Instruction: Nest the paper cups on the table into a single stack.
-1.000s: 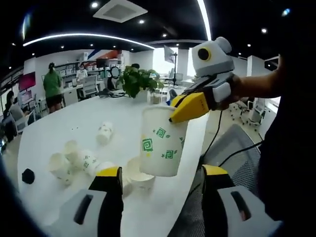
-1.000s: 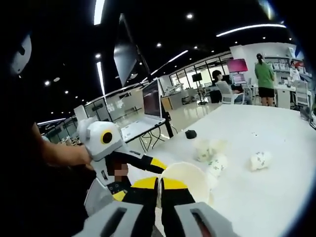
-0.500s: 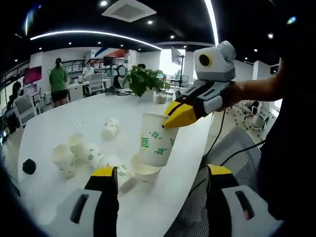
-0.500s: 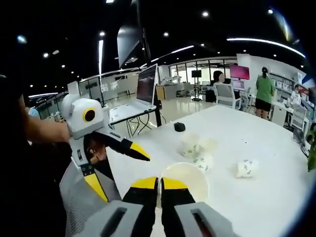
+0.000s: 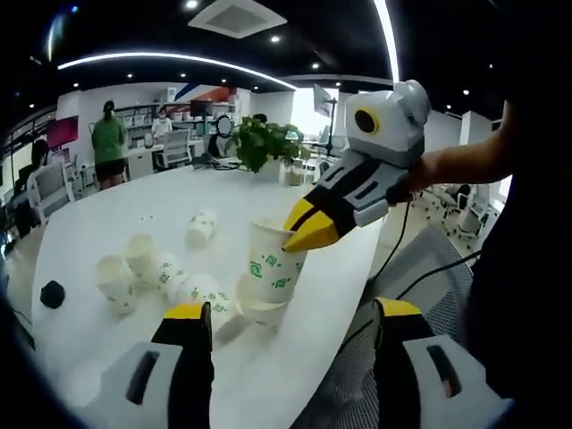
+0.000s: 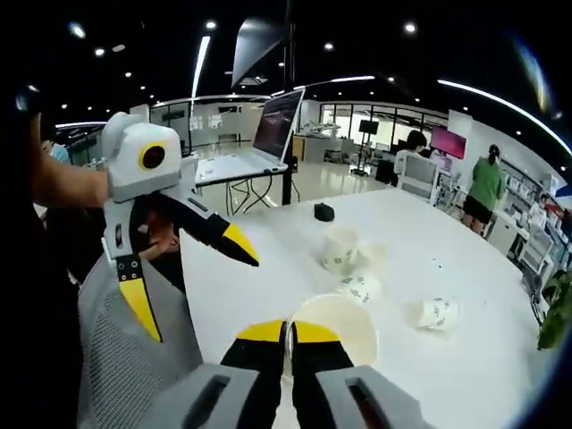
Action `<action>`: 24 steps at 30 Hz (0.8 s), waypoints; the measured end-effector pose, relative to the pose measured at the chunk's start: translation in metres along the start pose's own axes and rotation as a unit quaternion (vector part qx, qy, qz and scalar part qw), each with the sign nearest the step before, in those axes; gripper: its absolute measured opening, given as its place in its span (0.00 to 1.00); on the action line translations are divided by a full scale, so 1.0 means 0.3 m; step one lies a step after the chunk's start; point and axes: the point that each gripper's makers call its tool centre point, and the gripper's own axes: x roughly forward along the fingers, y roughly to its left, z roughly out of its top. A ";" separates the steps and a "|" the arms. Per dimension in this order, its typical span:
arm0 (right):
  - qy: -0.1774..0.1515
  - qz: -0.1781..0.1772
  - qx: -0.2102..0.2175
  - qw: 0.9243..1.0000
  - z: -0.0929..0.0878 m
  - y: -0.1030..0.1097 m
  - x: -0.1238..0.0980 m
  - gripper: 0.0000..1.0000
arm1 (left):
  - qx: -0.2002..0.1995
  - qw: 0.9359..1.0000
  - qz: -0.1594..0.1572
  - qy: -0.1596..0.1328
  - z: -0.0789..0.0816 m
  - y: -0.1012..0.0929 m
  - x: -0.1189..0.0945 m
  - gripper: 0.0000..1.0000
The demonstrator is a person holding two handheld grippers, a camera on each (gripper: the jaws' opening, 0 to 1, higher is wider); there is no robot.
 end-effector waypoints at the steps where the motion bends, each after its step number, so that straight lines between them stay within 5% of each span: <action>1: 0.002 -0.001 -0.003 1.000 -0.005 -0.002 0.005 0.00 | 0.000 1.000 0.000 0.000 0.000 0.000 0.000 0.73; 24: 0.043 0.022 0.000 0.999 -0.100 0.025 0.110 0.00 | -0.007 1.000 0.011 0.006 -0.035 0.011 -0.025 0.75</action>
